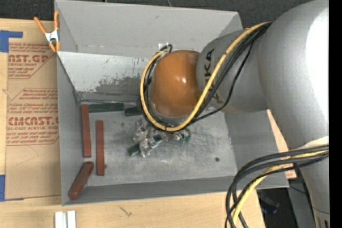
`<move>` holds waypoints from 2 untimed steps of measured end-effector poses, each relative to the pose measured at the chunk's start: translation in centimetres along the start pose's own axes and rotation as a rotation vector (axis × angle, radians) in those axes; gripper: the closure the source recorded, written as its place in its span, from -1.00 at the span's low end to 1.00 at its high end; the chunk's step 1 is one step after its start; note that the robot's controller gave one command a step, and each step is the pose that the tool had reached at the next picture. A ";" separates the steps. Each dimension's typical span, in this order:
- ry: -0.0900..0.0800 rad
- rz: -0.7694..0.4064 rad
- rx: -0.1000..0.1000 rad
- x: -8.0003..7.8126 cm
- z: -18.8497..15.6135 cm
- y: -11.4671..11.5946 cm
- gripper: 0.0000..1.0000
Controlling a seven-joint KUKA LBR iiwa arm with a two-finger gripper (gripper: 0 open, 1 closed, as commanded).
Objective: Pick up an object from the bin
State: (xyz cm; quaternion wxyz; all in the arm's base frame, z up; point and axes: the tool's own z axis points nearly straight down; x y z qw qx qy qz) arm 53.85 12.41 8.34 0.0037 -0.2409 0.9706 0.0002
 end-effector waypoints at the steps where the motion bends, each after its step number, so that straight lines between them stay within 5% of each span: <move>1: 0.002 -0.002 -0.001 -0.1 -1.5 0.0 1.00; 2: 0.008 -0.002 -0.002 0.0 -2.3 0.1 1.00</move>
Offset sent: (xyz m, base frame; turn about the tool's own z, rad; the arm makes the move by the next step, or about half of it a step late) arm 0.0000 0.0000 0.0698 0.0000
